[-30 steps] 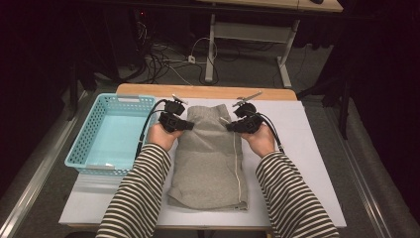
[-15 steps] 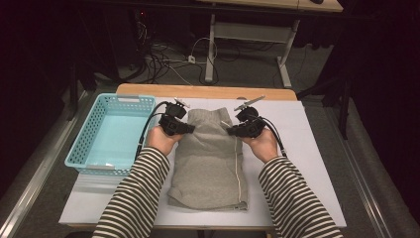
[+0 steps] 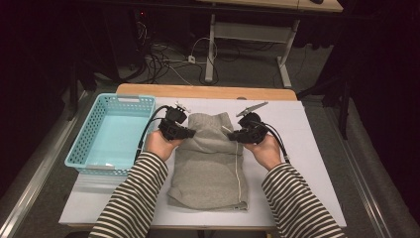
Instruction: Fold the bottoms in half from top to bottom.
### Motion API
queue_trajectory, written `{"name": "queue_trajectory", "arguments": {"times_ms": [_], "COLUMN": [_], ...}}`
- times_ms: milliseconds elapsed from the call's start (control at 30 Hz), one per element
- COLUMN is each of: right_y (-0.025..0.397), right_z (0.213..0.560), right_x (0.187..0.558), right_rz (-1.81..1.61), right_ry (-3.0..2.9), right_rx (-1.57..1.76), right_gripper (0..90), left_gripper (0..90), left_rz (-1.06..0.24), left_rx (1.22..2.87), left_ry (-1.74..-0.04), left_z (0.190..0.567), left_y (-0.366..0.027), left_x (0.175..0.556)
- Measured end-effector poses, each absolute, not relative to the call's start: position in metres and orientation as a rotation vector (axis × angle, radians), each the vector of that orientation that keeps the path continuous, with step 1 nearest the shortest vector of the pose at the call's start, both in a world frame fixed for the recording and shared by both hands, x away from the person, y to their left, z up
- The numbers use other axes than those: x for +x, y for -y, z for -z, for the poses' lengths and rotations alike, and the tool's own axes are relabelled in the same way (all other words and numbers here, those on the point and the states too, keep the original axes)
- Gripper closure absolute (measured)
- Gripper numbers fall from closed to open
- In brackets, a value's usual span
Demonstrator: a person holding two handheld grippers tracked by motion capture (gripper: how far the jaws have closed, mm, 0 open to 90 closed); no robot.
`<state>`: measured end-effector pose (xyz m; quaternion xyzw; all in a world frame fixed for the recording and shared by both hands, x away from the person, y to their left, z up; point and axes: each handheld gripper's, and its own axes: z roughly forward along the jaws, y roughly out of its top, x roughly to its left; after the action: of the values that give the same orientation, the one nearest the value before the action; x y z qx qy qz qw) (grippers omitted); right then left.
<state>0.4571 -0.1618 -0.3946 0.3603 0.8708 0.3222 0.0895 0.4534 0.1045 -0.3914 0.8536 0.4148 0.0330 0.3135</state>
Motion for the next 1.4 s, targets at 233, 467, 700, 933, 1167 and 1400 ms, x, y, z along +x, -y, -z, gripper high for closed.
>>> {"name": "queue_trajectory", "arguments": {"times_ms": [233,467,700,933,1167,1400], "right_y": [0.164,0.164,0.166,0.169,0.168,0.168], "right_z": [0.397,0.399,0.402,0.407,0.411,0.416], "right_x": [0.449,0.443,0.434,0.423,0.413,0.404], "right_rz": [-0.971,-0.983,-0.991,-1.008,-1.001,-0.999], "right_ry": [-2.595,-2.602,-2.610,-2.622,-2.637,-2.649], "right_rx": [1.047,1.035,1.025,1.001,0.975,0.957], "right_gripper": [82.4,82.4,82.0,81.8,81.5,81.3], "left_gripper": [81.3,81.2,81.2,81.1,81.1,81.1], "left_rz": [-0.090,-0.093,-0.126,-0.118,-0.135,-0.116], "left_rx": [2.260,2.270,2.307,2.318,2.346,2.338], "left_ry": [-1.072,-1.055,-1.020,-0.999,-0.982,-0.967], "left_z": [0.395,0.396,0.397,0.401,0.407,0.416], "left_y": [-0.105,-0.105,-0.102,-0.103,-0.102,-0.105], "left_x": [0.445,0.439,0.428,0.419,0.408,0.398]}}
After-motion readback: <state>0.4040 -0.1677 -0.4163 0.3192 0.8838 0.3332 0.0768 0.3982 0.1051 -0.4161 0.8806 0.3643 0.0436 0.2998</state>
